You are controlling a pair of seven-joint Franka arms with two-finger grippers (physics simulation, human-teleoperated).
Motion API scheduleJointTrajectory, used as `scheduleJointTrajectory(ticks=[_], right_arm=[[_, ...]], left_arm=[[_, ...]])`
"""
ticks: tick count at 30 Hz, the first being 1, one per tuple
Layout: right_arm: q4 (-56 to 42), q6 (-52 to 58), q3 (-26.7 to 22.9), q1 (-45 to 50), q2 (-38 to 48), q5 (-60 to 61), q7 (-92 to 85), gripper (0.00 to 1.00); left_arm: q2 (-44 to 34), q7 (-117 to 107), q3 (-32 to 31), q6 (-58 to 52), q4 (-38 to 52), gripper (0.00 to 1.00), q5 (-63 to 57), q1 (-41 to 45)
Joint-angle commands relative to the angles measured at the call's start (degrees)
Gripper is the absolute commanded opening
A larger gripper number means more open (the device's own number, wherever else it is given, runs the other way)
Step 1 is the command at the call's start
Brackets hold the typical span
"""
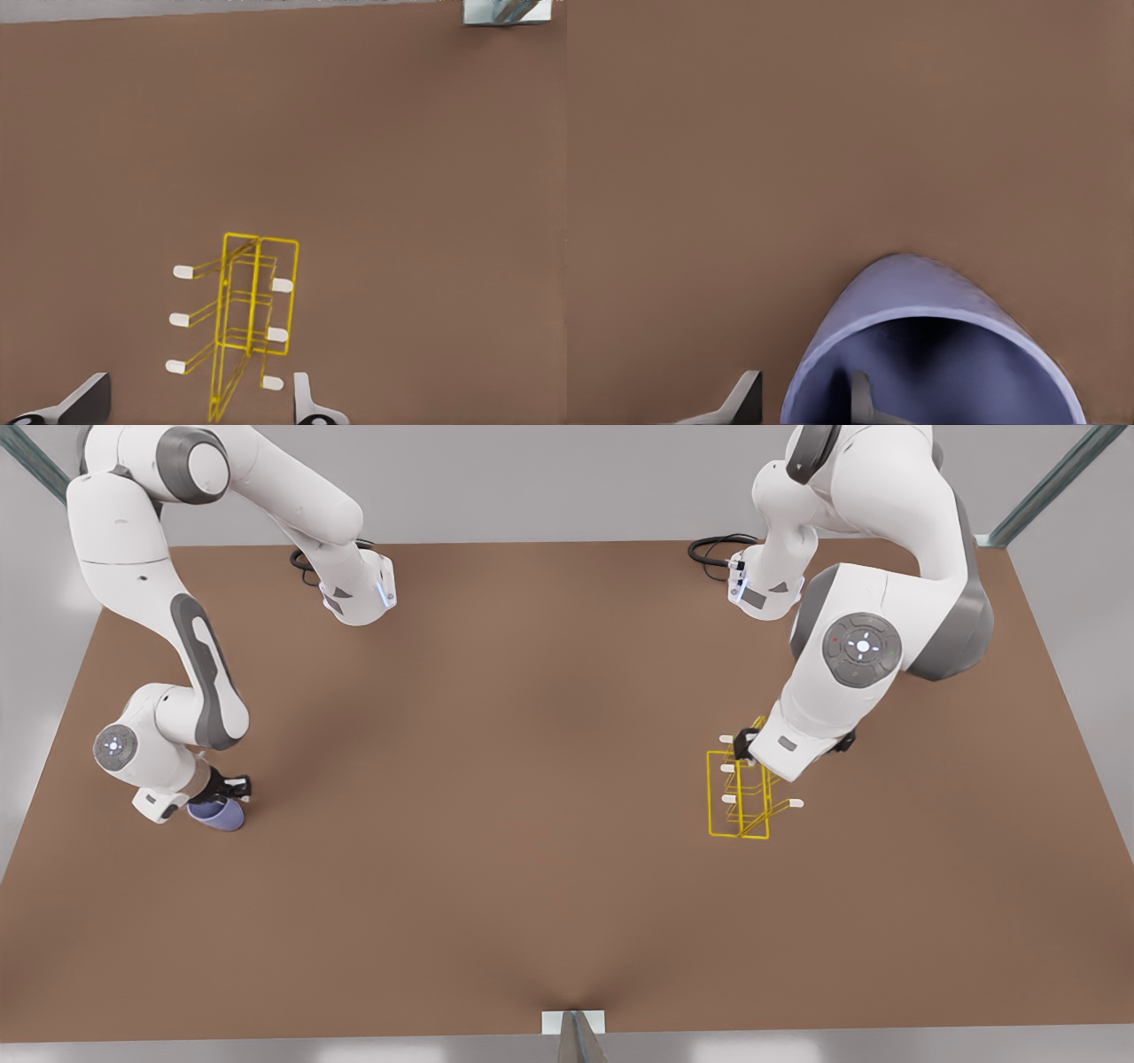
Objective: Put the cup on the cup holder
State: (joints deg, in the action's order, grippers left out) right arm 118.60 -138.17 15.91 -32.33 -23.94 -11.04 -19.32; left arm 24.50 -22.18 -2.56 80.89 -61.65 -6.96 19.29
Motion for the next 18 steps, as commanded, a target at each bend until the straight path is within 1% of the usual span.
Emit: scheduleJointTrajectory(ticks=[1, 6, 8, 9, 10, 12, 15, 18], right_arm=[[-0.2, -0.7, 0.0, -0.1, 0.1, -0.7, -1.0, 0.21], [-2.1, 3.3, 0.3, 0.2, 0.8, -0.7, -0.8, 0.21], [-3.3, 5.9, 0.6, 0.2, 1.8, -0.7, -0.9, 0.21], [-4.8, 8.9, 0.7, 0.6, 2.4, -0.6, -0.5, 0.21], [-6.3, 12.6, 1.5, 1.0, 3.8, -0.1, 0.1, 0.21], [-12.3, 20.3, 4.9, 1.2, 3.3, 0.2, 4.9, 0.21], [-19.7, 27.3, 13.2, 2.3, 1.2, 0.2, 19.4, 0.21], [-27.1, 29.7, 13.2, 11.8, -3.6, 0.2, 33.3, 0.21]], left_arm=[[-0.1, 0.1, 0.0, 2.3, 0.0, 1.0, -0.2, 0.0], [0.0, -0.1, 0.3, 4.0, -0.3, 1.0, 0.0, -0.4], [-0.2, -0.1, 0.2, 3.5, -0.4, 1.0, 0.1, -0.4], [-0.3, -0.1, 0.0, 3.3, -0.5, 1.0, 0.2, -0.2], [-0.9, 0.0, -0.2, 2.3, -0.4, 1.0, 0.3, -0.5], [-0.3, 0.1, 0.2, 2.9, -0.5, 1.0, 0.9, -0.7], [-0.2, 0.2, 0.3, 3.0, -0.3, 1.0, 0.9, -1.0], [-0.2, 0.0, 0.4, 3.0, -0.5, 1.0, 0.9, -1.4]])
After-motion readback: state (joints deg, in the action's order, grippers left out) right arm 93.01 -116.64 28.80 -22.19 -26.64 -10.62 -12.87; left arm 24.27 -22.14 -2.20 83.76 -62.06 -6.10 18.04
